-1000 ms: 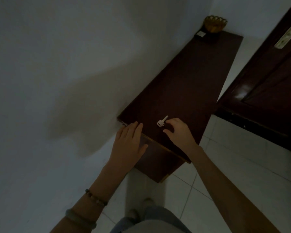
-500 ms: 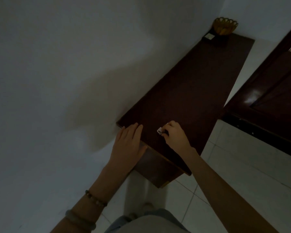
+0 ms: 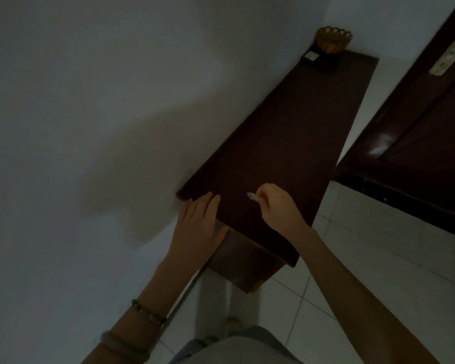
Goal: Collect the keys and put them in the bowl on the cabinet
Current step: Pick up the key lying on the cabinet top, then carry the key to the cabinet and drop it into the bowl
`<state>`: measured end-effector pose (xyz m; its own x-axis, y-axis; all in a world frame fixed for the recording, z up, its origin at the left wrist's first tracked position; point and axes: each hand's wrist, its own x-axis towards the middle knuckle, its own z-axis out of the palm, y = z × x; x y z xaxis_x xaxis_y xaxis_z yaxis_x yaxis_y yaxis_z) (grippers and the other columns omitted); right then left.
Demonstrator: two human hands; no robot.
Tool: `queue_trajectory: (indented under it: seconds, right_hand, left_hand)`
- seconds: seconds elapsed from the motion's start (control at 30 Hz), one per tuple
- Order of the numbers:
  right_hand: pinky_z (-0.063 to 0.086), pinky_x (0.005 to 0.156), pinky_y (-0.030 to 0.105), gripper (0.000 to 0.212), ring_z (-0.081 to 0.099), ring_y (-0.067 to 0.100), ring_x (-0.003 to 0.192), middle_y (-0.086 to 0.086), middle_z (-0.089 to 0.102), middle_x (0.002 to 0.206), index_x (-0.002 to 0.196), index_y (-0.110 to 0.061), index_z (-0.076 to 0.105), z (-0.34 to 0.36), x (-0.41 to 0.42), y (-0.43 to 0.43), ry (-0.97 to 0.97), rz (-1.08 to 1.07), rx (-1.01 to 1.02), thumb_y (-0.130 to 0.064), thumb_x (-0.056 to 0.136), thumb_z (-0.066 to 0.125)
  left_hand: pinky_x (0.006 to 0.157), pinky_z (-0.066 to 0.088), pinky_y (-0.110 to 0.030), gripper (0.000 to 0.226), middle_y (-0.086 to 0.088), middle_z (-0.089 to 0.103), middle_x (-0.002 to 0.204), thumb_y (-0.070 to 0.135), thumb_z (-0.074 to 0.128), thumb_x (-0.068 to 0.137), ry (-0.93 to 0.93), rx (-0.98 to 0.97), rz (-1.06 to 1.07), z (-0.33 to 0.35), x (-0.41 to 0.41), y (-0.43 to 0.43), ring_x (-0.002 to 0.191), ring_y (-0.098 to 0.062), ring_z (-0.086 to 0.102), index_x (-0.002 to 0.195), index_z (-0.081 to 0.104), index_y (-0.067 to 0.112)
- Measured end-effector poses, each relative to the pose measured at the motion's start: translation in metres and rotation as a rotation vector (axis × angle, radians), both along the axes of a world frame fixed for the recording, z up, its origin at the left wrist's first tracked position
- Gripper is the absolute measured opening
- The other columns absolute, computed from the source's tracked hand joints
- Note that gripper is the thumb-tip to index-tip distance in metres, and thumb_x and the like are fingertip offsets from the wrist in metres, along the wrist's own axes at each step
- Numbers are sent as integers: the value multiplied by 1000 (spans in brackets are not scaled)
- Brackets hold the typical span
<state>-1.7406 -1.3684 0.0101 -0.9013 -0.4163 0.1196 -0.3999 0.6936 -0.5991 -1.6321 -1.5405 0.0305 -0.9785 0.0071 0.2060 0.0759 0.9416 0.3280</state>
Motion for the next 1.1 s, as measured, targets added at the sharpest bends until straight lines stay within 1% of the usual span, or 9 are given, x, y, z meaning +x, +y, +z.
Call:
queue_trajectory:
  seconds: [0.13, 0.27, 0.33, 0.47, 0.53, 0.67, 0.77, 0.97, 1.1]
  right_hand:
    - [45, 61, 13, 6, 59, 11, 71, 6, 63, 82, 88, -9, 56, 22, 21, 10, 8, -11, -122, -4, 87, 53]
    - [42, 60, 2, 11, 57, -7, 65, -6, 59, 74, 87, -13, 60, 36, 46, 14, -20, -86, -255, -2, 84, 58]
    - [44, 60, 4, 15, 58, -7, 66, -5, 61, 74, 88, -18, 58, 41, 59, 15, -62, -107, -327, -4, 84, 59]
    - [54, 60, 22, 19, 63, 11, 64, 6, 64, 75, 87, -21, 53, 52, 86, 17, -127, -132, -459, -3, 84, 58]
    - [55, 58, 22, 20, 64, 13, 62, 4, 64, 72, 85, -20, 54, 56, 98, 18, -163, -154, -550, -1, 83, 59]
    - [57, 59, 24, 12, 66, 15, 64, 3, 65, 72, 88, -11, 56, 59, 121, 22, -232, -192, -673, 0, 83, 59]
    - [57, 60, 22, 11, 66, 12, 63, 4, 65, 71, 92, -6, 57, 59, 135, 27, -238, -241, -713, 1, 83, 59]
    - [56, 62, 20, 14, 65, 9, 63, 2, 66, 72, 91, -12, 61, 60, 152, 50, -197, -331, -697, -2, 82, 61]
    - [52, 74, 19, 15, 63, 12, 81, -4, 64, 84, 95, -19, 60, 57, 161, 78, -93, -431, -525, -10, 83, 62]
  left_hand:
    - [108, 25, -44, 56, -19, 47, 135, 23, 65, 83, 40, 91, -77, 3, -1, 8, 125, -32, 43, 130, 43, 3]
    - [103, 35, -39, 55, -13, 48, 135, 24, 65, 83, 41, 291, -146, 12, 0, 17, 124, -26, 43, 131, 44, 8]
    - [98, 37, -31, 53, -9, 50, 131, 24, 66, 82, 54, 375, -184, 15, 3, 20, 121, -20, 44, 129, 45, 11]
    - [87, 31, -14, 55, 9, 48, 120, 30, 68, 80, 12, 515, -255, 18, 11, 26, 112, -3, 40, 129, 45, 20]
    - [84, 34, -16, 53, 10, 51, 114, 30, 69, 79, 18, 526, -282, 17, 15, 29, 106, -3, 43, 127, 48, 20]
    - [82, 48, -26, 38, -4, 67, 107, 22, 70, 79, 78, 531, -370, 17, 26, 38, 96, -13, 60, 115, 60, 14]
    - [82, 54, -29, 34, -2, 70, 102, 21, 68, 80, 33, 583, -426, 16, 32, 46, 92, -10, 64, 113, 61, 15]
    - [77, 56, -30, 27, -5, 73, 94, 13, 68, 81, 110, 567, -490, 13, 31, 67, 83, -10, 67, 108, 65, 12]
    - [69, 55, -21, 15, -1, 73, 81, 16, 64, 84, -11, 632, -447, 13, 23, 85, 70, -5, 67, 99, 69, 17]
